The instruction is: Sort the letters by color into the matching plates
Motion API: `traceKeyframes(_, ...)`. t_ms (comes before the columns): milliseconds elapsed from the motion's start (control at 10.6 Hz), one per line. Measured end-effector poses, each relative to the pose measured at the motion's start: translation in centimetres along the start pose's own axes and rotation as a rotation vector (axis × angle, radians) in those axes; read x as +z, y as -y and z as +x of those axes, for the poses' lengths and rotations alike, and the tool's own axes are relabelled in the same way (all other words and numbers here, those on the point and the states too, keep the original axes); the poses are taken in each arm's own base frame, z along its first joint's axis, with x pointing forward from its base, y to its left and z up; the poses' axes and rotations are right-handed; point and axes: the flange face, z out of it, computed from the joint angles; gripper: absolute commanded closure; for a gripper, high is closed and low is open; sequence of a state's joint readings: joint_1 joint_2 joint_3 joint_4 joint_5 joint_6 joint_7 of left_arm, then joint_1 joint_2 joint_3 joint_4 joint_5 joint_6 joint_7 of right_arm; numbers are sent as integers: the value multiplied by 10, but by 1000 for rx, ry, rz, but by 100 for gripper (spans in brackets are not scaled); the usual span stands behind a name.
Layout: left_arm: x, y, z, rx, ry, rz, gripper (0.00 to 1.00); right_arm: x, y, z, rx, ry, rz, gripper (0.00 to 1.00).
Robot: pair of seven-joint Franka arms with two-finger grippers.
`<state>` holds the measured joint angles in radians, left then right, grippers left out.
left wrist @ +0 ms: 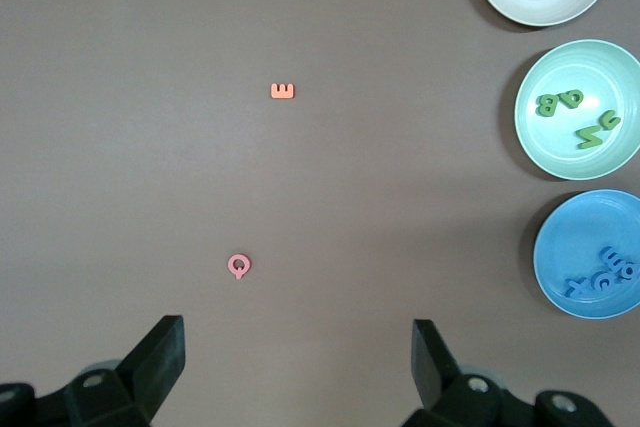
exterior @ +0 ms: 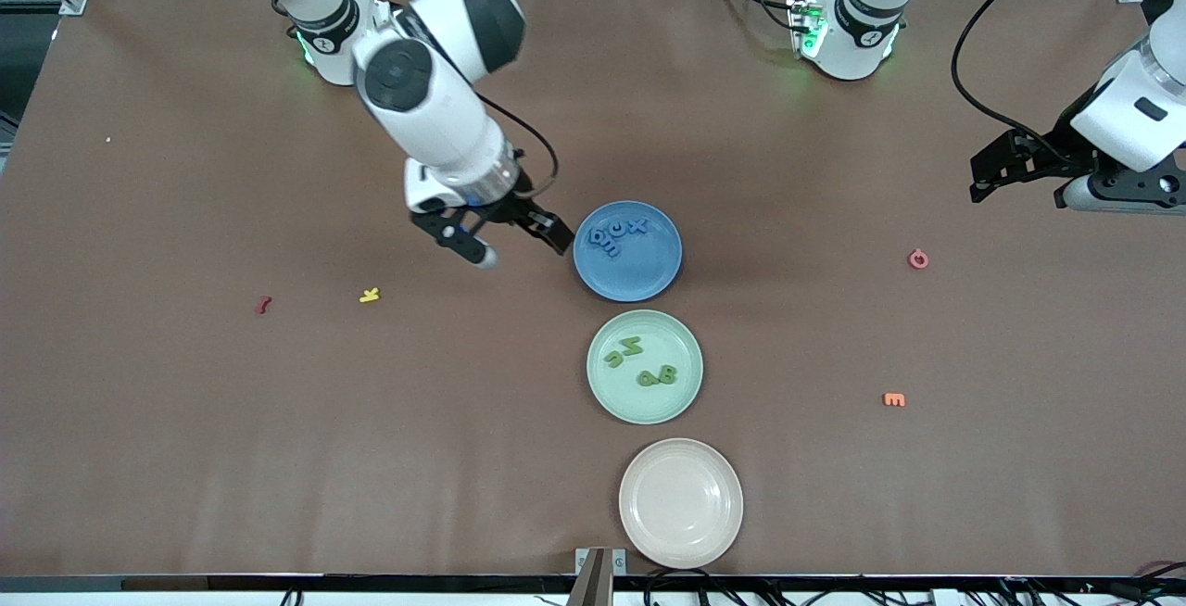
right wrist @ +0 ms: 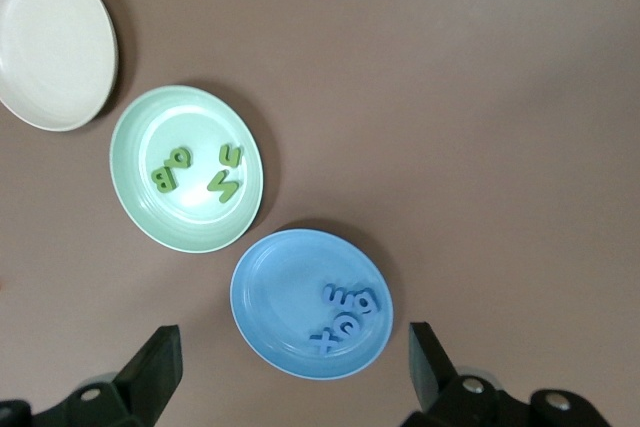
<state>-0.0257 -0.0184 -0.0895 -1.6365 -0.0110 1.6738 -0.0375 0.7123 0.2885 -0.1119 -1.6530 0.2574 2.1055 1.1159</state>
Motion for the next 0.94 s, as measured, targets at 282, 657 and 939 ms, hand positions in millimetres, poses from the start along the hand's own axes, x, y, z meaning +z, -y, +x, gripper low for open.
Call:
traceKeyframes(282, 0, 0, 0, 0, 1, 0, 0, -99, -44, 39, -90, 24, -5, 0)
traceKeyframes(657, 1, 0, 0, 0, 2, 0, 0, -196, -107, 84, -236, 18, -25, 0)
traceKeyframes(939, 1, 0, 0, -1, 3, -1, 0, -232, -150, 112, -387, -48, -156, 0)
